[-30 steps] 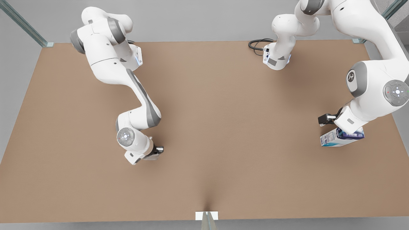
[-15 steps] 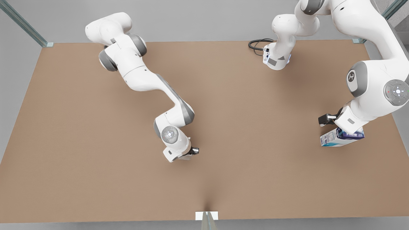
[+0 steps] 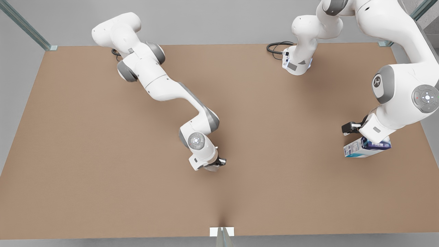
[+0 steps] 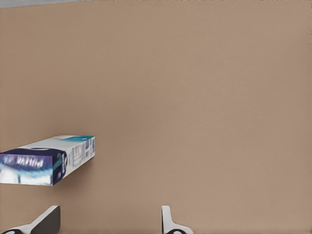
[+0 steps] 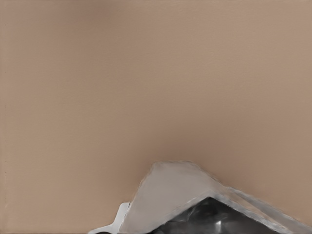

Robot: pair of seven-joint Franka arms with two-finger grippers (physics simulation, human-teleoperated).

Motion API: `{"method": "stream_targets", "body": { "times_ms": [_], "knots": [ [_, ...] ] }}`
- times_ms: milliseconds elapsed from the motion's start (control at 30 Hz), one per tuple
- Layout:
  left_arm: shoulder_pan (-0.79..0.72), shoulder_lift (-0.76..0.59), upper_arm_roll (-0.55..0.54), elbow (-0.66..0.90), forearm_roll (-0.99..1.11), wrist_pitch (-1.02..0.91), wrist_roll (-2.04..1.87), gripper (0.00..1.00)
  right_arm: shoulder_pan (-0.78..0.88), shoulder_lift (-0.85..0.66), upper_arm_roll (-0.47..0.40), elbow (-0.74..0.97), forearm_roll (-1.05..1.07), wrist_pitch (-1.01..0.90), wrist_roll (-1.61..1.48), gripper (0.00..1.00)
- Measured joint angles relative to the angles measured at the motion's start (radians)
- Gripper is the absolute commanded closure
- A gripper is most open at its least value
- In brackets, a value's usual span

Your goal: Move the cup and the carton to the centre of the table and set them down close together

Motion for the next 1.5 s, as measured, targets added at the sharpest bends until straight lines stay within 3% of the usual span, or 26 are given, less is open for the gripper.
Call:
{"method": "stream_targets", "body": {
  "times_ms": [67,100,533,700,800,1000,1067,1133,1200,1267,1467,1500],
  "knots": [
    [0.0,-0.001,0.0,0.0,0.0,0.0,-0.001,0.0,0.0,0.0,0.002,0.002,-0.004,-0.002,0.01,0.12],
    [0.0,-0.001,0.0,0.0,0.0,0.0,-0.001,0.0,0.0,0.0,0.002,0.002,-0.005,-0.002,0.021,0.0],
    [-0.002,-0.011,0.0,0.0,0.0,-0.01,-0.007,0.0,-0.002,0.015,0.043,0.002,-0.001,0.104,0.079,0.0],
    [0.0,0.015,0.0,-0.009,-0.052,0.07,-0.723,0.0,-0.004,0.004,0.05,0.0,-0.001,0.068,0.082,0.0],
    [0.0,0.07,0.086,-0.009,-0.096,0.118,-0.975,0.0,-0.003,-0.024,0.063,0.0,-0.001,0.026,0.094,0.0],
    [0.002,0.114,0.237,-0.038,-0.189,0.169,-0.991,0.0,-0.012,-0.099,0.061,-0.001,0.001,-0.09,0.093,0.0],
    [0.001,0.114,0.253,-0.07,-0.202,0.183,-0.991,0.0,-0.036,-0.156,0.052,-0.015,-0.024,-0.159,0.073,0.0],
    [0.002,0.107,0.261,-0.125,-0.216,0.217,-0.991,0.0,-0.105,-0.324,0.052,-0.183,-0.032,-0.21,0.0,0.0],
    [-0.002,0.104,0.272,-0.151,-0.224,0.234,-0.988,0.0,-0.153,-0.414,0.051,-0.223,-0.058,-0.337,-0.063,0.0],
    [0.001,0.113,0.299,-0.156,-0.228,0.254,-0.982,0.0,-0.19,-0.578,0.04,-0.415,-0.133,-0.333,-0.072,0.0],
    [0.005,0.122,0.378,-0.246,-0.264,0.331,-0.983,0.0,-0.532,-1.089,0.04,-0.885,-0.16,-0.388,-0.587,0.0],
    [0.005,0.121,0.38,-0.264,-0.274,0.341,-0.983,0.0,-0.602,-1.12,0.042,-0.887,-0.16,-0.45,-0.747,0.0]
  ]
}}
